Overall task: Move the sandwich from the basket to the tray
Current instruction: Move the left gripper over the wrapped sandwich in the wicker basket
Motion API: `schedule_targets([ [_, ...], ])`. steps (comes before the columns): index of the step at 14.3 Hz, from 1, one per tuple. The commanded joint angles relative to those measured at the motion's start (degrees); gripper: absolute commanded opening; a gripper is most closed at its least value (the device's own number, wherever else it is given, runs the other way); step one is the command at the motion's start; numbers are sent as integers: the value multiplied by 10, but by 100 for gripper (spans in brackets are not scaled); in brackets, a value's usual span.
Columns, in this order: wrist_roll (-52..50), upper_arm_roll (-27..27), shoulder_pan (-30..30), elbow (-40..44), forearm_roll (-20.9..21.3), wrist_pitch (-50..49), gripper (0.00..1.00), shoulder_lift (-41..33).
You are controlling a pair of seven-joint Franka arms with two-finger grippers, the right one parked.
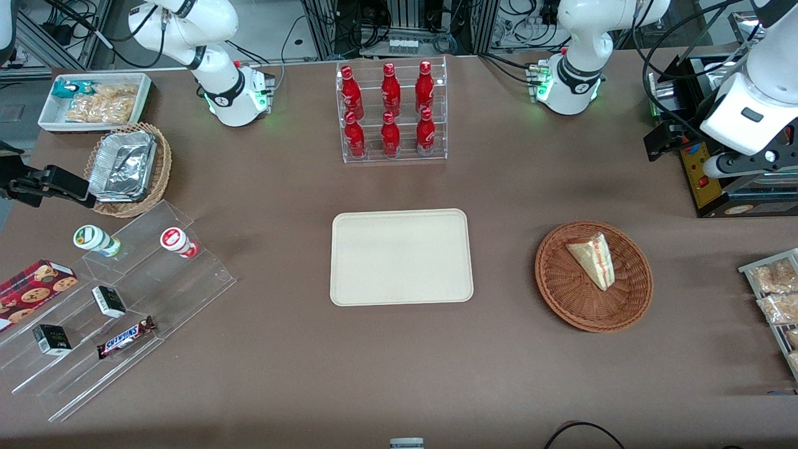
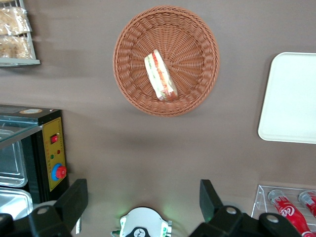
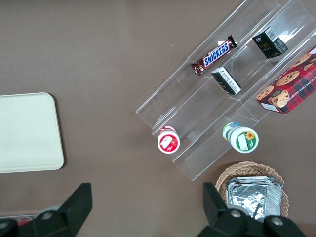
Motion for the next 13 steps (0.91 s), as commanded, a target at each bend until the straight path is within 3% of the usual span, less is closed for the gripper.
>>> schedule_targets([
  [1, 9, 1, 1, -1, -9, -10, 100, -1],
  [5, 2, 2, 0, -30, -2, 9, 100, 9],
  [13, -22, 11, 2, -225, -1, 248, 100, 44],
])
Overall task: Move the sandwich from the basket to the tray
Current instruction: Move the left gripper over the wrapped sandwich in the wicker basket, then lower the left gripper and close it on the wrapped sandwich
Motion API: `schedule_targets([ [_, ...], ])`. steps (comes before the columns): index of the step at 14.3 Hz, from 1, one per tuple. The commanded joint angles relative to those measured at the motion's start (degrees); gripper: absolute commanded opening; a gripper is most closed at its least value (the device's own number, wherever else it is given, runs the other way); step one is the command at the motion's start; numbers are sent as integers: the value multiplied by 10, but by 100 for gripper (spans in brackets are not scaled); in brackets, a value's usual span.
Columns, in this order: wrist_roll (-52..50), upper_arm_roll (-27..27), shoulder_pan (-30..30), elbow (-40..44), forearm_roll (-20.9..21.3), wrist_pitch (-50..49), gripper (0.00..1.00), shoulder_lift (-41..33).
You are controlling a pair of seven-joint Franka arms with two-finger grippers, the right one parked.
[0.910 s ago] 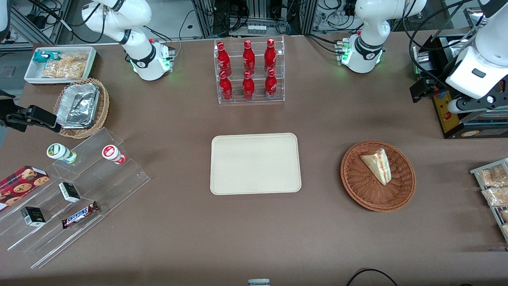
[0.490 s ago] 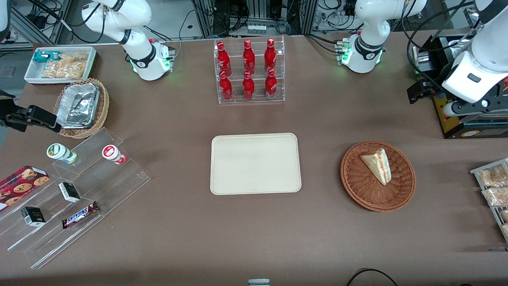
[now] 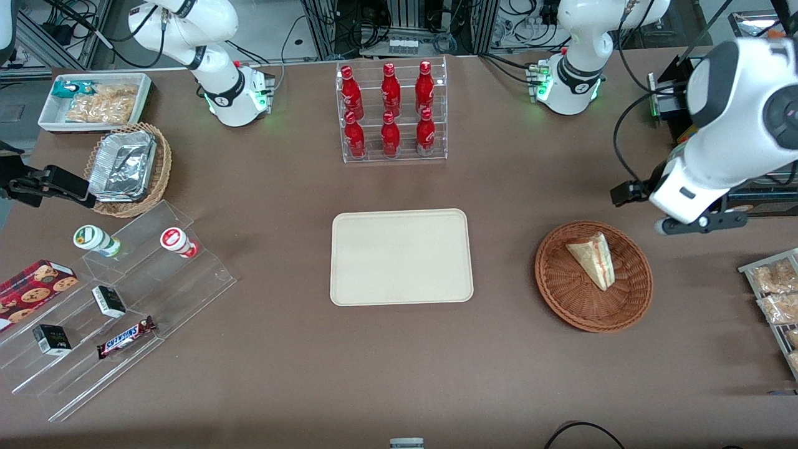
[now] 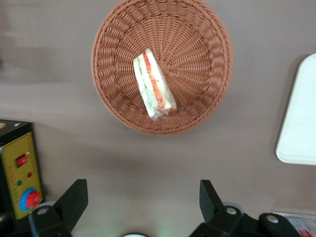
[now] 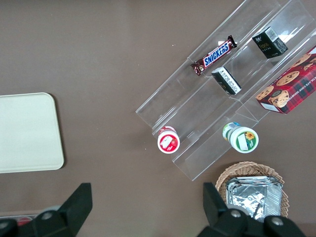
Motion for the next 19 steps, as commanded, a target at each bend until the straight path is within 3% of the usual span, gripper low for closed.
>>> schedule_targets([
  [1, -29, 2, 1, -66, 0, 87, 100, 8],
  [7, -183, 2, -3, -105, 1, 231, 100, 96],
  [17, -233, 16, 2, -167, -1, 368, 100, 160],
  [19, -239, 18, 2, -171, -1, 374, 95, 163],
])
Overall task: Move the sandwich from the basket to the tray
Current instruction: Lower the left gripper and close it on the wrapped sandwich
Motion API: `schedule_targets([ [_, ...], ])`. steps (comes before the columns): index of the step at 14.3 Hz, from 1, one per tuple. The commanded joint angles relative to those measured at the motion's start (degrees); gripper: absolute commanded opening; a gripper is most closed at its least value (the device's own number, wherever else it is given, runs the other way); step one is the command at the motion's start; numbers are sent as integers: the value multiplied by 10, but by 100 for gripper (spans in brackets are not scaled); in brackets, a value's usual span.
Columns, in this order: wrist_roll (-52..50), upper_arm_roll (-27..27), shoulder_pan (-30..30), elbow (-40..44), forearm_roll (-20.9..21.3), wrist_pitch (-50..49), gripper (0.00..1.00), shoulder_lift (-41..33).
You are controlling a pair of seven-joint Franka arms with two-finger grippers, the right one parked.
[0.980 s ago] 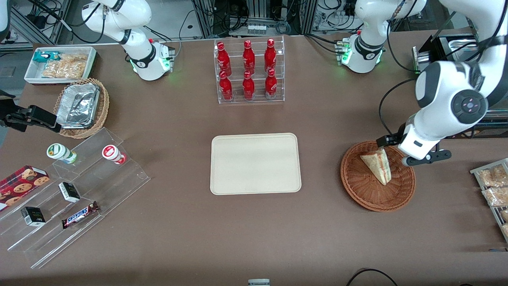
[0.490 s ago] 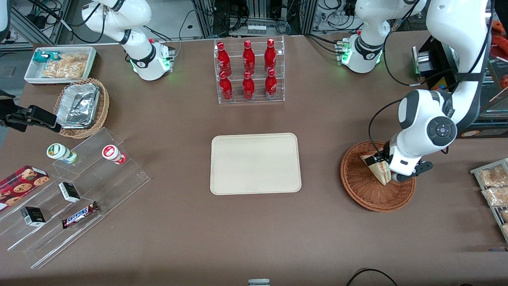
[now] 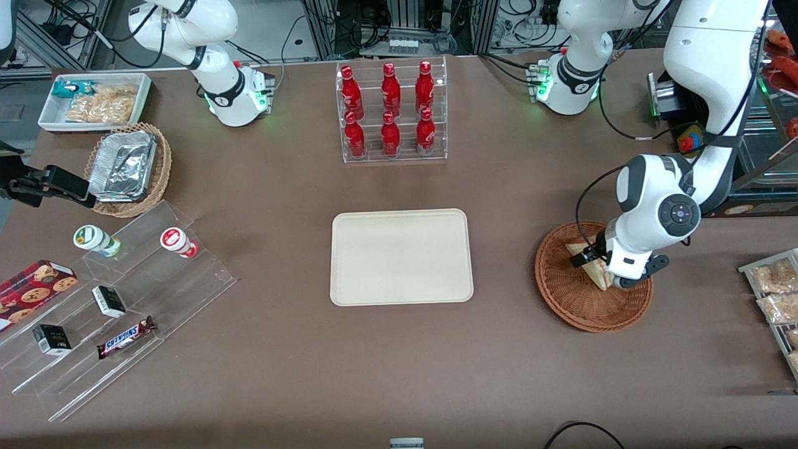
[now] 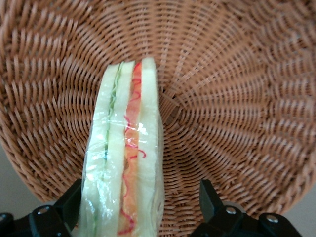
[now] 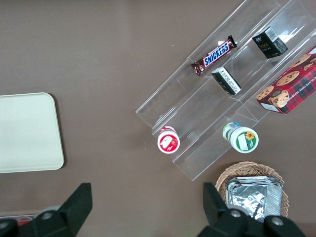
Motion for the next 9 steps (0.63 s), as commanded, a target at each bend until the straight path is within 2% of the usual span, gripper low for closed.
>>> schedule_targets([
  [1, -21, 1, 1, -17, -1, 13, 82, -6],
  [3, -31, 1, 1, -13, -1, 7, 26, -7],
  [4, -24, 1, 1, -8, -1, 7, 11, -6],
  [5, -24, 1, 2, 3, -1, 4, 6, -6],
  [9, 19, -1, -4, 48, 0, -56, 5, -14],
])
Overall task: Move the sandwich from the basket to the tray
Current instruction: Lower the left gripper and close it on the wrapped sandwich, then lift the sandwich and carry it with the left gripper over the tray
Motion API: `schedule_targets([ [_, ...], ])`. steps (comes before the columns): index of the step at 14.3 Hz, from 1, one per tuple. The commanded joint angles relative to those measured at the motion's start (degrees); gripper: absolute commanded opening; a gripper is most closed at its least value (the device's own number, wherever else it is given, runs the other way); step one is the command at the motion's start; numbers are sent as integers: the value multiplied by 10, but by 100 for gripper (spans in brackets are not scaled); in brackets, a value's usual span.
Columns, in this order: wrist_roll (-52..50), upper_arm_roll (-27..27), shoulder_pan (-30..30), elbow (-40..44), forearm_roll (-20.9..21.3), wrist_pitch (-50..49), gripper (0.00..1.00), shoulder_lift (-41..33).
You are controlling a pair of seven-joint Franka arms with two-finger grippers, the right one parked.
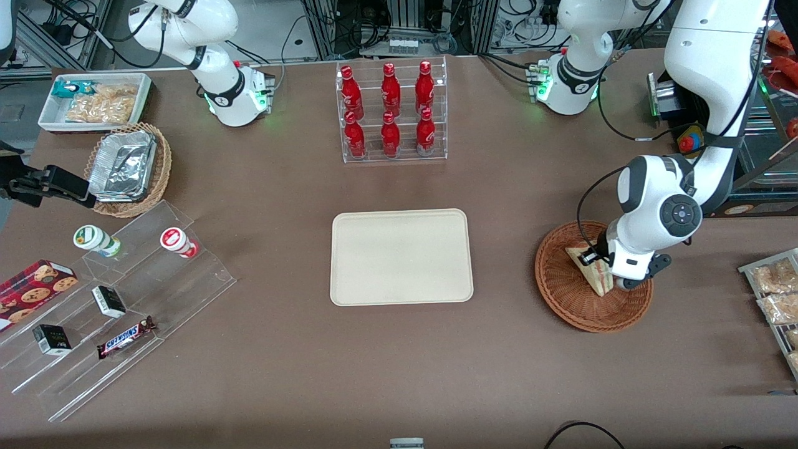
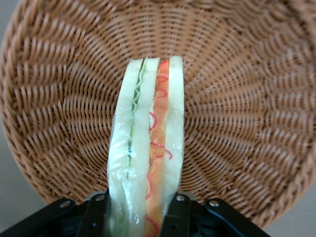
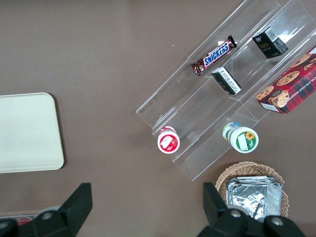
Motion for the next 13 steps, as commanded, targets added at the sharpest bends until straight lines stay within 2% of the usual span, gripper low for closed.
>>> schedule_targets([
  [1, 28, -7, -5, 28, 0, -29, 6, -14],
  [3, 70, -32, -7, 38, -1, -34, 6, -29],
  [5, 131, -86, -24, 48, -8, -58, 6, -35],
  [7, 84, -116, -57, 60, -7, -66, 6, -31],
  [9, 33, -120, -126, 85, -7, -66, 6, -6],
  [11, 16, -120, -181, 130, -2, -66, 6, 47],
  [13, -53, -115, -253, 186, 2, -67, 6, 96],
])
